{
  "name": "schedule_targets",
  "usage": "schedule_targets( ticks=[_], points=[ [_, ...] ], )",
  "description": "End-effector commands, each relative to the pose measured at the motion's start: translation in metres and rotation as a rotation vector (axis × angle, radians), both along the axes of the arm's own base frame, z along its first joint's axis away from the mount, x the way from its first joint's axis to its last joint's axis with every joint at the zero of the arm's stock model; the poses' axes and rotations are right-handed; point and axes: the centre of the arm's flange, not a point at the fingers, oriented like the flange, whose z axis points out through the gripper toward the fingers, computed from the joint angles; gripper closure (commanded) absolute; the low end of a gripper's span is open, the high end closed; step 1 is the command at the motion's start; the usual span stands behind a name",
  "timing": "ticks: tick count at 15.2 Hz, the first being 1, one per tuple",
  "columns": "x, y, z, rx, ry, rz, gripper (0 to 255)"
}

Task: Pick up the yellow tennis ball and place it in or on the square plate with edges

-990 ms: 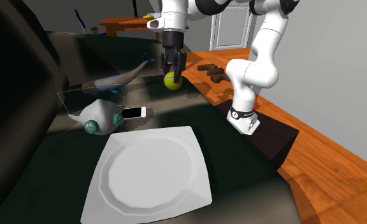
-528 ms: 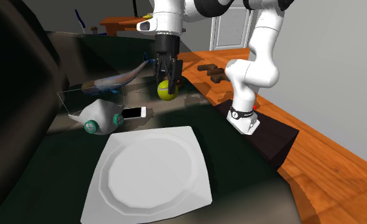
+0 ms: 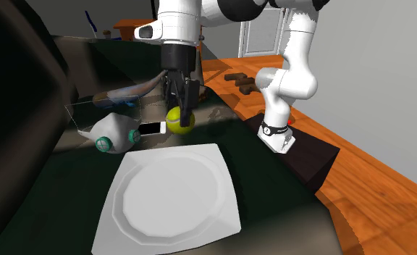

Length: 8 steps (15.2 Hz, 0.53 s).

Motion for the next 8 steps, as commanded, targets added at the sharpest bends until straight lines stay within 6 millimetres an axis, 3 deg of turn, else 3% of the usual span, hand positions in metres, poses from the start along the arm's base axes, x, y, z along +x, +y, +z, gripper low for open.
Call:
schedule_targets(
  ticks=[1,6,8],
  points=[
    [0.017,0.019,-0.003,0.000,0.001,-0.001,255],
    [0.066,0.066,-0.002,0.000,0.001,-0.001,255],
    [0.066,0.066,-0.013,0.000,0.001,-0.001,255]
  ],
)
